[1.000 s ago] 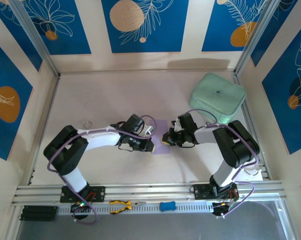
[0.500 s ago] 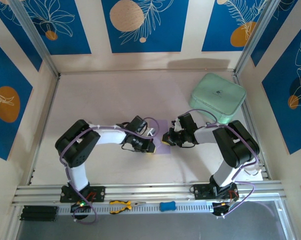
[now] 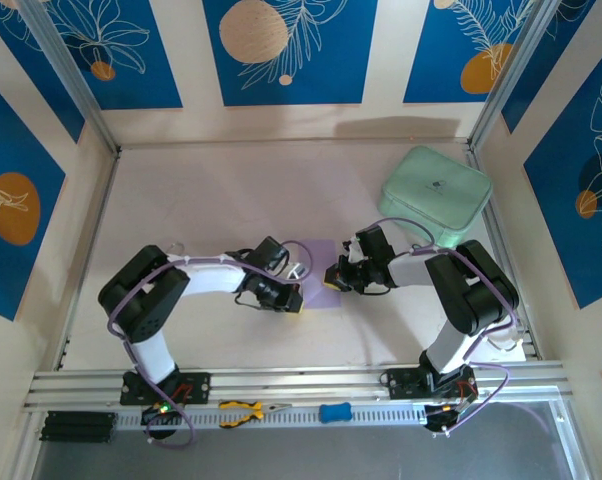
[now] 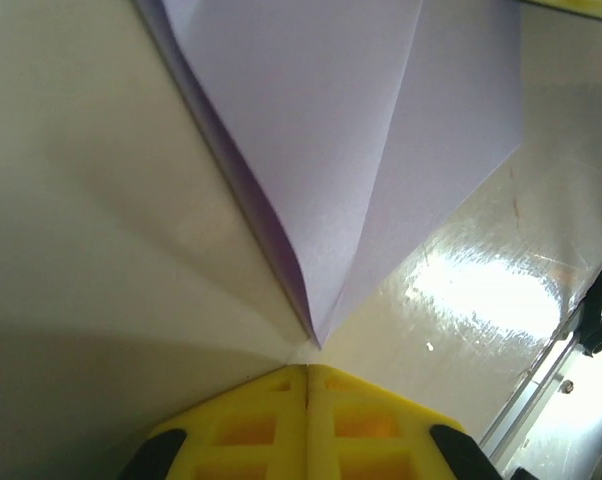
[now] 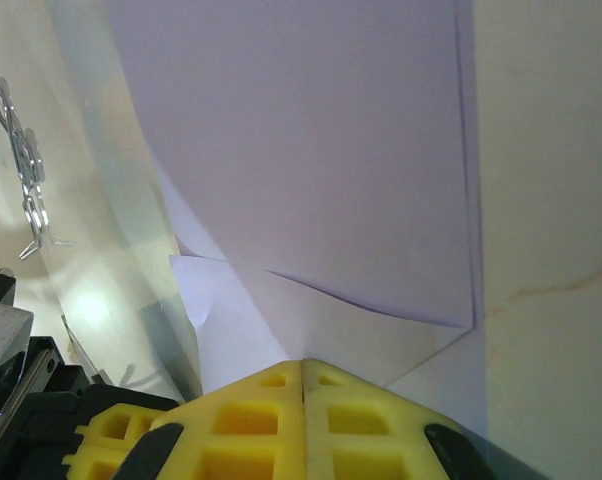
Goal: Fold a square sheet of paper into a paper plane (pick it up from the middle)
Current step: Fold the triangle a second time at the center of the table.
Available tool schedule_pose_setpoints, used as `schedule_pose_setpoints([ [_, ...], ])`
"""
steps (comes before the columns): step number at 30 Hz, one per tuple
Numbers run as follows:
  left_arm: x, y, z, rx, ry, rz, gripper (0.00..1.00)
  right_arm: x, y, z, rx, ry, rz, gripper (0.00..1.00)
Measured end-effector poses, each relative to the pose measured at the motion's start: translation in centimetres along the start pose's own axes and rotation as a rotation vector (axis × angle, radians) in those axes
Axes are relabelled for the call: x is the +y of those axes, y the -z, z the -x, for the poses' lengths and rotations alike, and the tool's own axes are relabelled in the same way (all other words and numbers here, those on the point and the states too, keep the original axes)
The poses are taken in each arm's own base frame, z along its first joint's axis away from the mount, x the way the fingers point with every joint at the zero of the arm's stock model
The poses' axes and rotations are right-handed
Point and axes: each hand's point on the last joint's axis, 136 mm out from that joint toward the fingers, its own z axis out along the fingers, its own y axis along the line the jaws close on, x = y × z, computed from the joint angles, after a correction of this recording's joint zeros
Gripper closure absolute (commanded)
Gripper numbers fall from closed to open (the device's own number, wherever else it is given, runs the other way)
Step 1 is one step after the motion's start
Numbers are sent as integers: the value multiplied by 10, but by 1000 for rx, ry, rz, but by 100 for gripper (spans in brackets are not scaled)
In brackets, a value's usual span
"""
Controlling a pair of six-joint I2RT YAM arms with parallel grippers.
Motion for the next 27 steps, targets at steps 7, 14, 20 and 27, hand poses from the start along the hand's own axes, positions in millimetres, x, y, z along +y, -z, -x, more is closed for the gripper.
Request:
schedule_pose_setpoints([
  [7,-27,25,21,-93,-60,-27,100,1,0,0,7,7,-1,100],
  [14,-49,20,67,-151,-105,-56,100,2,-1,0,12,5,-2,100],
  [20,-20,-13,64,-76,-46,-1,100,1,-1,0,12,7,-2,100],
  [27,-13,-19,61,-68,-45,1,100,1,1,2,20,6,-21,100],
])
